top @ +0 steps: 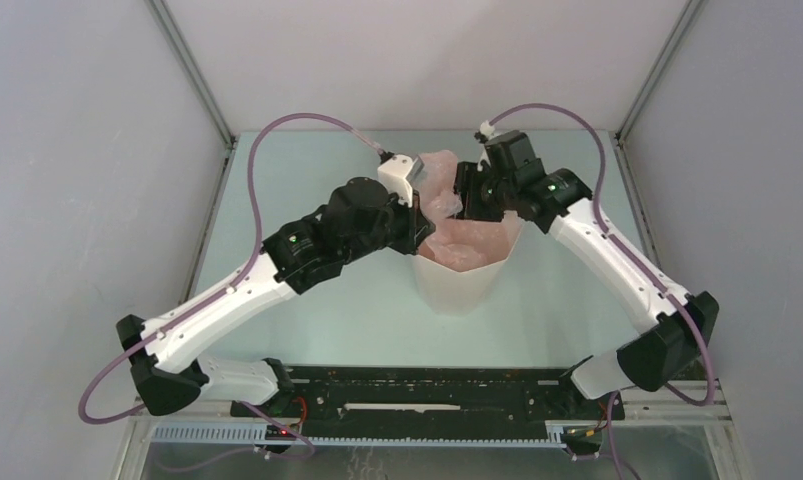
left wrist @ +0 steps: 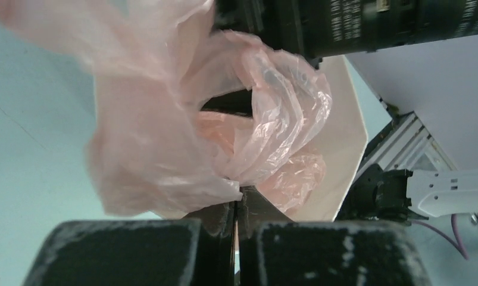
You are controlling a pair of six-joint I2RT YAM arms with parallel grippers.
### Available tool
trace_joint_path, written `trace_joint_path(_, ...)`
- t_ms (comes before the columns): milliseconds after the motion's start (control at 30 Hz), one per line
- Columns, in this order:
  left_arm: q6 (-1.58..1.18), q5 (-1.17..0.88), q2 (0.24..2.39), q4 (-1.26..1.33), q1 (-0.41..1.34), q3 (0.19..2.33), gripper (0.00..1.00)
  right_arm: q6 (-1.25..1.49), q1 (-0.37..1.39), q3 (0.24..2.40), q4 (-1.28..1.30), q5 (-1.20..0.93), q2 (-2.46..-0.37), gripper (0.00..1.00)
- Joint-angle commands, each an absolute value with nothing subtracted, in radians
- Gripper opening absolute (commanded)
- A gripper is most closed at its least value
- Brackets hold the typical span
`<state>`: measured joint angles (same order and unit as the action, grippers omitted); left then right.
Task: Put the trash bags into the trash bin
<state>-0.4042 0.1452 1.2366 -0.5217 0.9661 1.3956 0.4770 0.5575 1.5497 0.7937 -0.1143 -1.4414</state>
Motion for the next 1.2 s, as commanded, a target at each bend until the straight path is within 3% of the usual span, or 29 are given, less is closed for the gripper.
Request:
trace_joint_path(0, -0.434, 0.092, 1.258, -0.546, 0.962, 1.489, 0.01, 0.501, 0.583, 1.523, 0.825, -0.073, -1.429, 0.60)
trace_joint_path(433, -0.437, 0.084, 1.260, -0.544, 0.960, 1.491, 0.00, 0.476, 0.554, 1.681, 0.997, 0.023, -1.253, 0.66)
trace_joint_path(500, -0.438, 0.078, 1.270, -0.542, 0.957, 1.502, 0.00, 0.496, 0.542, 1.706, 1.009, 0.011, -1.230, 0.71)
trace_joint_path(600, -0.437, 0.057, 1.286, -0.543, 0.954, 1.516, 0.00, 0.516, 0.579, 1.705, 0.923, -0.060, -1.178, 0.87)
trace_joint_path(633, -0.435, 0.053, 1.289, -0.543, 0.954, 1.518, 0.00, 0.524, 0.612, 1.691, 0.869, -0.057, -1.161, 0.97)
trace_joint_path(700, -0.433, 0.048, 1.294, -0.544, 0.954, 1.519, 0.00, 0.540, 0.674, 1.648, 0.761, -0.034, -1.140, 1.00)
trace_joint_path(800, -0.437, 0.030, 1.297, -0.544, 0.953, 1.520, 0.00, 0.605, 0.695, 1.616, 0.687, -0.006, -1.166, 0.98)
trace_joint_path(933, -0.451, 0.020, 1.297, -0.543, 0.953, 1.515, 0.00, 0.740, 0.699, 1.610, 0.682, -0.001, -1.227, 0.81)
trace_joint_path(1033, -0.462, 0.019, 1.295, -0.537, 0.953, 1.510, 0.02, 0.818, 0.722, 1.594, 0.737, 0.145, -1.225, 0.79)
trace_joint_path(1133, -0.496, 0.015, 1.286, -0.503, 0.953, 1.479, 0.03, 0.841, 0.734, 1.540, 0.682, 0.162, -1.198, 0.76)
trace_joint_path(1167, -0.511, 0.013, 1.284, -0.492, 0.953, 1.468, 0.03, 0.852, 0.737, 1.525, 0.672, 0.154, -1.196, 0.70)
